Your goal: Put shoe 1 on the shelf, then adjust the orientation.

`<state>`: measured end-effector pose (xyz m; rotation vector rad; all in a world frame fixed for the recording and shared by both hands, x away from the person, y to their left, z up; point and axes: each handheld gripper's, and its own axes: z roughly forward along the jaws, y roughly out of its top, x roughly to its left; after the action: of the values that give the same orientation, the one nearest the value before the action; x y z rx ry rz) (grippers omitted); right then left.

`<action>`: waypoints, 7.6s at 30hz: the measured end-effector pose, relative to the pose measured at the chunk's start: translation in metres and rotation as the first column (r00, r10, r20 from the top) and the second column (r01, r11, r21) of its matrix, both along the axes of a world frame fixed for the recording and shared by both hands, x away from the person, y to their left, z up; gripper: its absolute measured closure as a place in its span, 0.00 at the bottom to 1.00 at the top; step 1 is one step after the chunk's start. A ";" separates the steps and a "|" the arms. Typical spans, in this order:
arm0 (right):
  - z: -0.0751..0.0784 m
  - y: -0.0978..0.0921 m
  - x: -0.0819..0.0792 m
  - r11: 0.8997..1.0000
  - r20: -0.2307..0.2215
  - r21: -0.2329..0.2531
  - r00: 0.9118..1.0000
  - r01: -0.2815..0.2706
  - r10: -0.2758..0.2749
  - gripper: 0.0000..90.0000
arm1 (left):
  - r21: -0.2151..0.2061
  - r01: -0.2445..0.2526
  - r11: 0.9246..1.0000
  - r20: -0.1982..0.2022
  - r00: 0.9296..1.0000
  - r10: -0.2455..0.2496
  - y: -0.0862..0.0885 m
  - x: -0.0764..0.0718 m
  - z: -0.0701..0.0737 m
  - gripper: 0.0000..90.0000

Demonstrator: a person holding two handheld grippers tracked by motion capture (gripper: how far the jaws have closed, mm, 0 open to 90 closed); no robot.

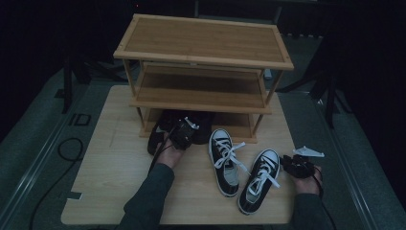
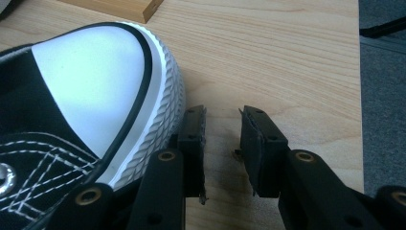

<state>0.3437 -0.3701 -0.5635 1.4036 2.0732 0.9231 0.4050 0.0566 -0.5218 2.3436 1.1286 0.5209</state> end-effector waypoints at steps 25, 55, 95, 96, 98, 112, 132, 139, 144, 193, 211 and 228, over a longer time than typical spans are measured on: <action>0.000 0.000 0.000 1.000 0.000 -0.001 1.000 0.000 0.000 0.79 | -0.048 -0.012 0.999 0.011 1.000 0.013 0.077 -0.070 0.009 0.92; 0.000 0.000 0.000 1.000 0.001 -0.002 1.000 -0.001 0.001 0.79 | -0.030 -0.167 0.986 -0.088 0.983 0.163 0.120 -0.071 -0.020 0.92; 0.000 0.000 0.000 1.000 0.000 0.000 1.000 -0.001 0.001 0.79 | 0.001 -0.115 0.993 -0.085 0.990 0.115 0.092 -0.021 -0.019 0.92; 0.000 0.000 0.000 1.000 0.000 0.000 1.000 -0.001 0.001 0.79 | 0.003 -0.106 0.994 -0.084 0.991 0.105 0.089 -0.021 -0.019 0.92; 0.000 0.000 0.000 1.000 0.000 0.000 1.000 -0.001 0.001 0.79 | 0.004 -0.086 0.996 -0.081 0.993 0.086 0.083 -0.021 -0.019 0.91; 0.000 0.000 0.000 1.000 0.000 0.000 1.000 -0.002 0.002 0.79 | 0.012 -0.042 0.999 -0.089 0.995 0.043 0.068 -0.015 -0.019 0.91; 0.000 0.000 0.000 1.000 0.001 -0.001 1.000 -0.004 0.004 0.80 | 0.003 -0.035 0.999 -0.080 0.996 0.035 0.061 -0.007 -0.019 0.86; 0.011 0.008 -0.001 0.999 0.036 -0.039 0.999 -0.025 0.026 0.93 | -0.029 -0.048 0.998 -0.063 0.997 0.046 0.076 -0.023 -0.018 0.80; 0.023 0.017 0.003 0.998 0.072 -0.045 0.996 -0.051 0.054 1.00 | -0.056 -0.059 0.997 -0.049 0.997 0.056 0.089 -0.037 -0.019 0.76; 0.076 0.075 0.097 0.974 0.203 -0.043 0.952 -0.224 0.228 1.00 | -0.102 -0.040 0.994 -0.040 0.999 0.036 0.096 -0.067 -0.027 0.72; 0.086 0.090 0.065 0.952 0.099 -0.102 0.949 -0.289 0.299 0.96 | -0.117 -0.037 0.992 -0.043 0.999 0.032 0.097 -0.068 -0.028 0.69; 0.093 0.111 0.030 0.918 0.026 -0.090 0.921 -0.386 0.390 0.84 | -0.125 -0.039 0.991 -0.047 0.998 0.033 0.099 -0.070 -0.029 0.68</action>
<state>0.3739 -0.2589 -0.4704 0.9330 2.3743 0.9934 0.3346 0.1556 -0.5504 2.2399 1.1910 0.3994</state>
